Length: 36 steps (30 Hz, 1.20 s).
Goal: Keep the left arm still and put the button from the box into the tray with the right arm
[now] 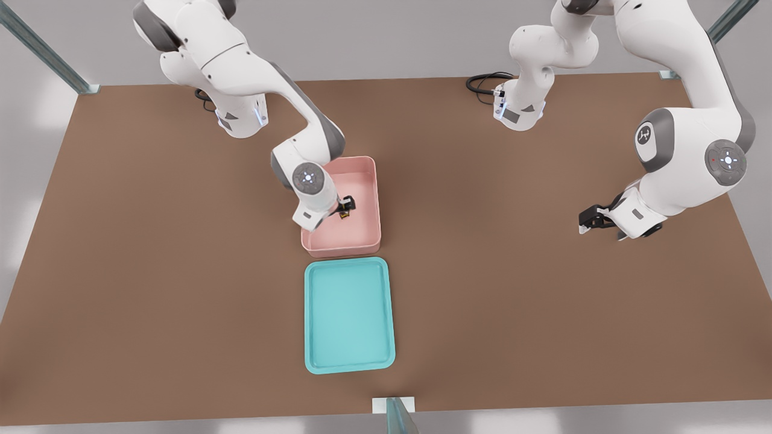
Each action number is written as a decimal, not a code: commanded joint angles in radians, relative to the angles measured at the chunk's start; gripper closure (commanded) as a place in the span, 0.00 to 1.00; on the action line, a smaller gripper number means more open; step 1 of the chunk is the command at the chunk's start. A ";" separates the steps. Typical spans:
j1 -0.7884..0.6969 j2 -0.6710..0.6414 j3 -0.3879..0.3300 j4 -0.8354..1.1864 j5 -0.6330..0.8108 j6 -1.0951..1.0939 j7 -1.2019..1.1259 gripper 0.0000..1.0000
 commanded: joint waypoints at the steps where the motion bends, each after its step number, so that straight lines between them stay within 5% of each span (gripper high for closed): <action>1: 0.004 0.001 0.001 -0.010 0.026 0.102 0.298 0.00; 29: 0.065 0.120 0.004 -0.100 0.026 0.171 0.282 0.01; 36: 0.065 0.084 0.004 -0.129 0.027 0.164 0.283 0.11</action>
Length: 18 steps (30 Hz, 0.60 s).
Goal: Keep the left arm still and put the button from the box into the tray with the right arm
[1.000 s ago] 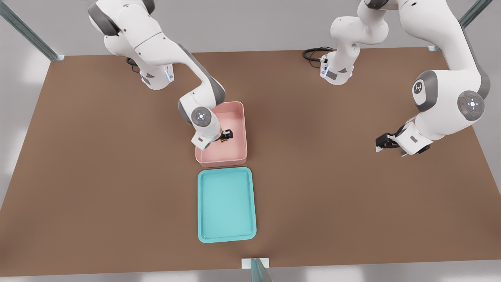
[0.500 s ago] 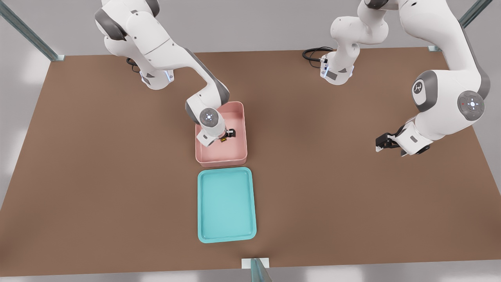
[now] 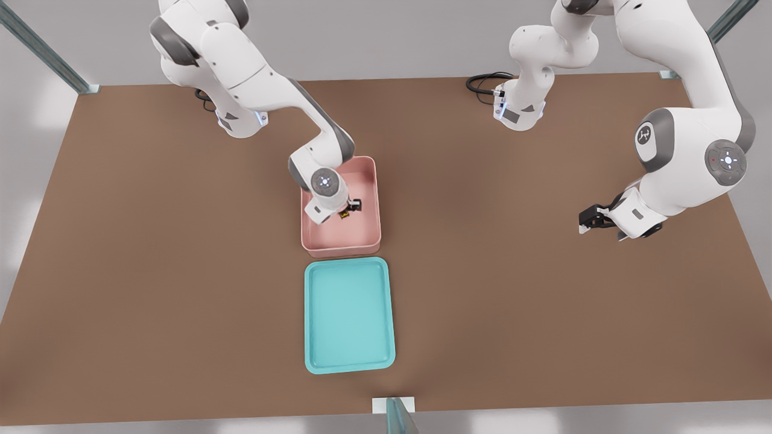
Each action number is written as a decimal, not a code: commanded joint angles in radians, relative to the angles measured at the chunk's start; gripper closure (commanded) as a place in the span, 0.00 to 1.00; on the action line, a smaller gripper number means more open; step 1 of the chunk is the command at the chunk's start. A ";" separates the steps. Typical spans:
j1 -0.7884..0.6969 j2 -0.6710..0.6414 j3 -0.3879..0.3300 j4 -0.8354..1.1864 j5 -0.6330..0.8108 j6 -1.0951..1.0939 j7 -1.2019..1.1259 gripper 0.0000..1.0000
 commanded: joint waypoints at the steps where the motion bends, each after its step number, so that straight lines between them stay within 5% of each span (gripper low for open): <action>1: 0.000 -0.010 0.000 -0.007 0.002 -0.001 0.032 0.11; 10: 0.000 0.004 0.008 -0.009 0.002 0.010 0.018 0.19; 12: -0.002 0.006 0.008 -0.009 0.001 0.011 0.008 0.31; 18: -0.003 0.013 0.008 -0.009 0.001 0.033 -0.005 0.31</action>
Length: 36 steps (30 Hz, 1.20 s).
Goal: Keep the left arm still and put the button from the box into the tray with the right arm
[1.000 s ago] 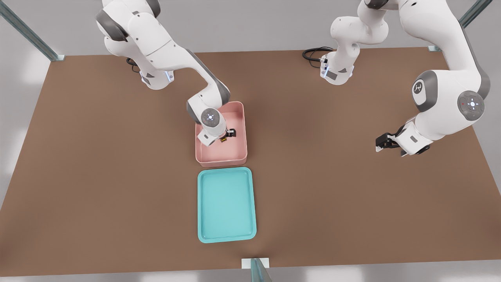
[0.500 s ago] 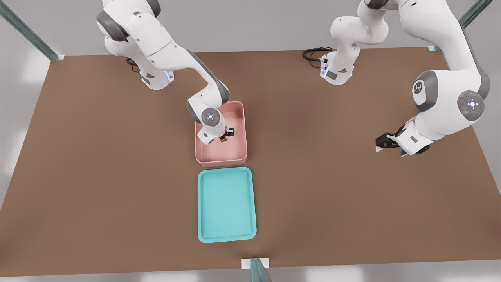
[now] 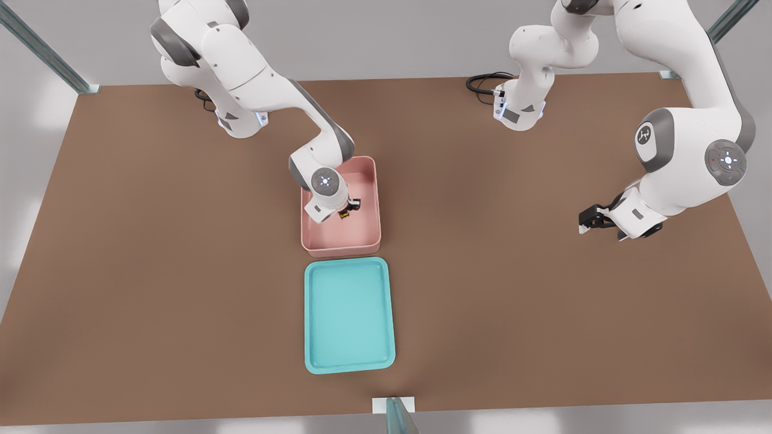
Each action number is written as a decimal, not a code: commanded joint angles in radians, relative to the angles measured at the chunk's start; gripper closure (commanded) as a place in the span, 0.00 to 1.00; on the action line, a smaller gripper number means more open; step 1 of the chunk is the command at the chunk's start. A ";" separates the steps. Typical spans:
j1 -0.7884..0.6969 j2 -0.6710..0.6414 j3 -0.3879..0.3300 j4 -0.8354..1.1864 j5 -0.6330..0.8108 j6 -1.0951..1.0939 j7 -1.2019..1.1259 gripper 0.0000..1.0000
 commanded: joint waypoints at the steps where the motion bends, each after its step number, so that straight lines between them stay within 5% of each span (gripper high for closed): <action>1: 0.000 0.002 0.000 0.000 0.000 0.013 -0.014 0.36; 9: 0.000 0.010 0.000 0.002 0.000 0.032 -0.014 0.50; 25: -0.097 -0.106 -0.005 0.281 0.000 -0.335 -0.083 0.51; 36: -0.176 0.263 -0.015 0.833 -0.013 -0.501 -0.279 0.51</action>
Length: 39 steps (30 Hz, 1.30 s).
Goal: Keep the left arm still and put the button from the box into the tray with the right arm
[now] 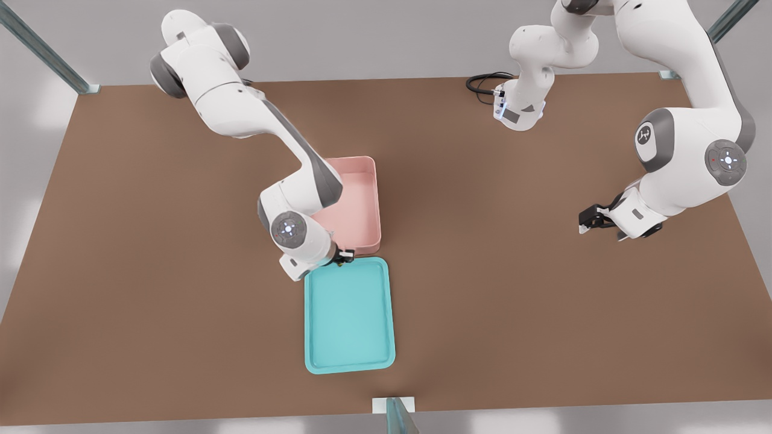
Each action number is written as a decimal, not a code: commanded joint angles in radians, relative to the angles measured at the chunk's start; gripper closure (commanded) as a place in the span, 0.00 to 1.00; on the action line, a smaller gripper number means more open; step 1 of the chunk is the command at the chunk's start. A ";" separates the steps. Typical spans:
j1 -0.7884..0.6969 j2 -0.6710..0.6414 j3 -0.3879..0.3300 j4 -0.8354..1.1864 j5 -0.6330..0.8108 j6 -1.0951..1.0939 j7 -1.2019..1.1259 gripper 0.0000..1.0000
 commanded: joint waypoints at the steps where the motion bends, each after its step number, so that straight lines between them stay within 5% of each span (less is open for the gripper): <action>1: -0.001 0.058 -0.013 0.078 -0.004 -0.085 -0.206 0.51; 12: 0.005 0.318 -0.085 0.348 -0.071 -0.014 -0.340 0.52; 20: 0.026 0.358 -0.088 0.403 -0.074 0.064 -0.334 0.53; 21: 0.026 0.360 -0.088 0.403 -0.074 0.064 -0.332 0.50; 23: 0.028 0.360 -0.087 0.403 -0.074 0.076 -0.321 0.00; 25: 0.028 0.357 -0.085 0.402 -0.073 0.075 -0.320 0.00; 29: 0.022 0.092 -0.101 0.392 -0.070 -0.262 -0.261 0.00; 33: -0.285 -0.100 -0.134 0.391 -0.180 -0.606 -0.375 0.00; 35: -0.434 -0.119 -0.119 0.345 -0.114 -0.671 -0.412 0.00; 37: -0.438 -0.488 -0.130 -0.224 -0.117 -0.396 -0.496 0.00; 39: -0.511 -0.590 -0.141 -0.301 -0.114 -0.476 -0.654 0.00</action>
